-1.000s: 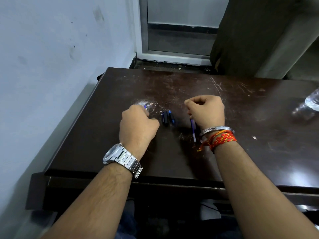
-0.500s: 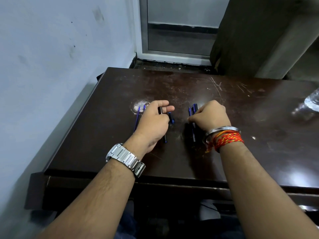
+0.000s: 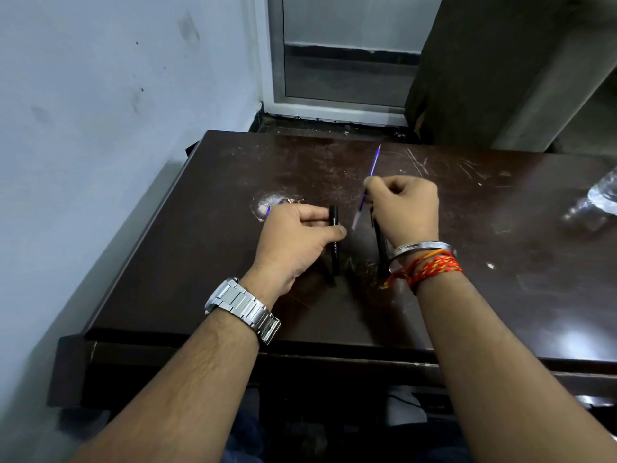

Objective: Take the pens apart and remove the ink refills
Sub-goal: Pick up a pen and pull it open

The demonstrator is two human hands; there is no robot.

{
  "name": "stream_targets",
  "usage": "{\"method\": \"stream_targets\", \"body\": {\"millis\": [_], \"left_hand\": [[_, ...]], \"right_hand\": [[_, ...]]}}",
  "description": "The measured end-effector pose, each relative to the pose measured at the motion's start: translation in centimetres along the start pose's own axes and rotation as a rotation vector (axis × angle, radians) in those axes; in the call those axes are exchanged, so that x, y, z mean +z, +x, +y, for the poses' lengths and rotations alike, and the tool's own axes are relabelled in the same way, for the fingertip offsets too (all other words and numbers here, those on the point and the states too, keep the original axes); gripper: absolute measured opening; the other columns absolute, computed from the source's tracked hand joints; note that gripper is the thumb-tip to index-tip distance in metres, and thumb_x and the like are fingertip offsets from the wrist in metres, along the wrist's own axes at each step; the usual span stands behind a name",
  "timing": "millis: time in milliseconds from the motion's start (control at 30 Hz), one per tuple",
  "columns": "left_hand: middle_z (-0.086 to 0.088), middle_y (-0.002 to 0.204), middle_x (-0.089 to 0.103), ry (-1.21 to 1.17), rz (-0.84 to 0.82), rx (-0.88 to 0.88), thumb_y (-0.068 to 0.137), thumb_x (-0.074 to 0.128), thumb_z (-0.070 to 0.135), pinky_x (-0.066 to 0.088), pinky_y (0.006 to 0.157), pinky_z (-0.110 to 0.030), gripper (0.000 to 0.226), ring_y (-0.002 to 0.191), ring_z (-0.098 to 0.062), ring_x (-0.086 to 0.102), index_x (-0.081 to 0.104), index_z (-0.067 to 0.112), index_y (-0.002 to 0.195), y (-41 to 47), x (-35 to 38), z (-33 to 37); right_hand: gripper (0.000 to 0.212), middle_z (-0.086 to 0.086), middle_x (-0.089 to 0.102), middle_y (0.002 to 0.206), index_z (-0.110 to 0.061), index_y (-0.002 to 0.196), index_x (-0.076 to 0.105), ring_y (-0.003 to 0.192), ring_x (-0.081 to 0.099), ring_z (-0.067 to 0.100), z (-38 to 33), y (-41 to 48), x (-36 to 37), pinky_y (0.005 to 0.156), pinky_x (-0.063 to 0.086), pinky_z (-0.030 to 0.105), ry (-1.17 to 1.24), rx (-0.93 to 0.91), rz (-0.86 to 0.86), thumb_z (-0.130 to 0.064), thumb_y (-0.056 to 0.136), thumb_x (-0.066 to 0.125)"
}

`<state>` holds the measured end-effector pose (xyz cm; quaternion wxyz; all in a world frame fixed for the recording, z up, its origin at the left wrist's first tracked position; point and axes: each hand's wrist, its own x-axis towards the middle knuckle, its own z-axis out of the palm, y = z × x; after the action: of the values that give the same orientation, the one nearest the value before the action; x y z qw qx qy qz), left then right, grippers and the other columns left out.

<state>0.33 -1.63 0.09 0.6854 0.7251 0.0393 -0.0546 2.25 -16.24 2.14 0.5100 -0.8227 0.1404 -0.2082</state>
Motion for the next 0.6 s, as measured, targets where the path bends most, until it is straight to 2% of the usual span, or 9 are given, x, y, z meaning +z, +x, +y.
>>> {"method": "stream_targets", "body": {"millis": [100, 233, 300, 467, 600], "left_hand": [[0.006, 0.068, 0.076, 0.002, -0.077, -0.032, 0.075, 0.082, 0.002, 0.055, 0.056, -0.024, 0.023, 0.066, -0.008, 0.073, 0.077, 0.024, 0.077, -0.3, 0.2, 0.2], [0.006, 0.065, 0.074, 0.033, -0.095, -0.038, 0.073, 0.082, -0.002, 0.057, 0.054, -0.025, 0.025, 0.062, -0.008, 0.072, 0.076, 0.023, 0.076, -0.4, 0.2, 0.2], [0.007, 0.064, 0.074, 0.041, -0.094, -0.032, 0.073, 0.082, -0.002, 0.056, 0.052, -0.024, 0.026, 0.06, -0.008, 0.071, 0.076, 0.023, 0.074, -0.5, 0.2, 0.3], [0.006, 0.065, 0.073, 0.039, -0.077, -0.022, 0.072, 0.082, -0.001, 0.055, 0.052, -0.023, 0.025, 0.061, -0.009, 0.071, 0.076, 0.023, 0.076, -0.4, 0.2, 0.3], [0.007, 0.062, 0.072, 0.029, -0.068, 0.001, 0.073, 0.081, -0.001, 0.055, 0.05, -0.022, 0.023, 0.058, -0.007, 0.068, 0.076, 0.022, 0.075, -0.5, 0.2, 0.4]], "right_hand": [[0.029, 0.004, 0.055, 0.052, -0.011, 0.063, 0.068, 0.051, 0.049, 0.016, -0.4, 0.0, 0.3, 0.052, 0.045, 0.028, 0.217, 0.032, 0.03, -0.029, 0.086, 0.067], [0.021, -0.008, 0.059, 0.056, -0.022, 0.068, 0.07, 0.052, 0.052, 0.005, -0.6, 0.1, 0.6, 0.053, 0.046, 0.022, 0.349, -0.001, 0.071, -0.026, 0.088, 0.069], [0.021, -0.011, 0.059, 0.057, -0.023, 0.068, 0.069, 0.051, 0.051, 0.0, -0.6, 0.2, 0.6, 0.054, 0.046, 0.017, 0.352, -0.024, 0.083, -0.025, 0.088, 0.069], [0.024, -0.008, 0.057, 0.057, -0.024, 0.065, 0.067, 0.05, 0.047, -0.001, -0.4, -0.2, 1.0, 0.053, 0.045, 0.015, 0.305, -0.1, 0.036, -0.024, 0.089, 0.069], [0.027, -0.012, 0.059, 0.054, -0.025, 0.059, 0.065, 0.053, 0.052, 0.002, -0.3, -0.4, 1.3, 0.057, 0.048, 0.022, 0.239, -0.098, -0.048, -0.029, 0.085, 0.07]]}}
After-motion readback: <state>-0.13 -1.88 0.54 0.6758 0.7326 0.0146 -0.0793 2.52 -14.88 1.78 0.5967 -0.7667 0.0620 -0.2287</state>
